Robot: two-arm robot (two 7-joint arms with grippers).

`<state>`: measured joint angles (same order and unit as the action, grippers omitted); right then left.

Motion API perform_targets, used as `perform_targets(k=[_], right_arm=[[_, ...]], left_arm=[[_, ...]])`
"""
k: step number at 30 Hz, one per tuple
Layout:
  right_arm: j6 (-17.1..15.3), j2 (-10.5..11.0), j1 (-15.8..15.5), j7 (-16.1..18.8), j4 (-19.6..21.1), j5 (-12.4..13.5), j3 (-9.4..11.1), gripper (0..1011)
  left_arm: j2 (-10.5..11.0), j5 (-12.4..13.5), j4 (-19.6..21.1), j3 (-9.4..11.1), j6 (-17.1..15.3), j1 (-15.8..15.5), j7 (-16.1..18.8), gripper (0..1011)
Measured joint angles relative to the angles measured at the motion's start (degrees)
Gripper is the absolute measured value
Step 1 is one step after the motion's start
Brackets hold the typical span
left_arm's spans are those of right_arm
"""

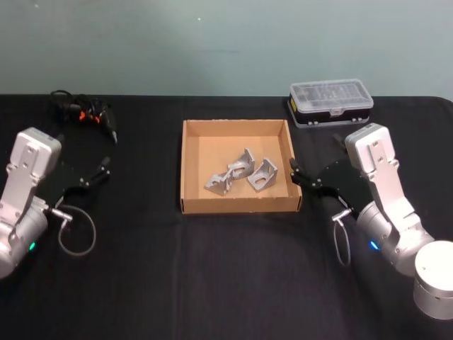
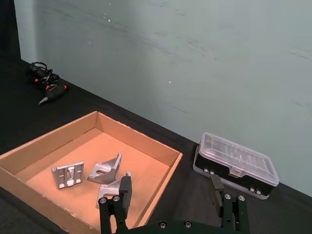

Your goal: Use one hand to pick up the angle iron from the table and place it into the box.

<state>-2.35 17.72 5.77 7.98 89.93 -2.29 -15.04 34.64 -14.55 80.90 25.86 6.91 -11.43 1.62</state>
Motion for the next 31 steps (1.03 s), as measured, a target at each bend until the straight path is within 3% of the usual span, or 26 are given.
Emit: perform_targets(k=[31], right_arm=[[-0.4, 0.0, 0.3, 0.1, 0.1, 0.2, -0.2, 1003]], left_arm=[[0.0, 0.0, 0.0, 0.0, 0.0, 0.0, 0.0, 1000]])
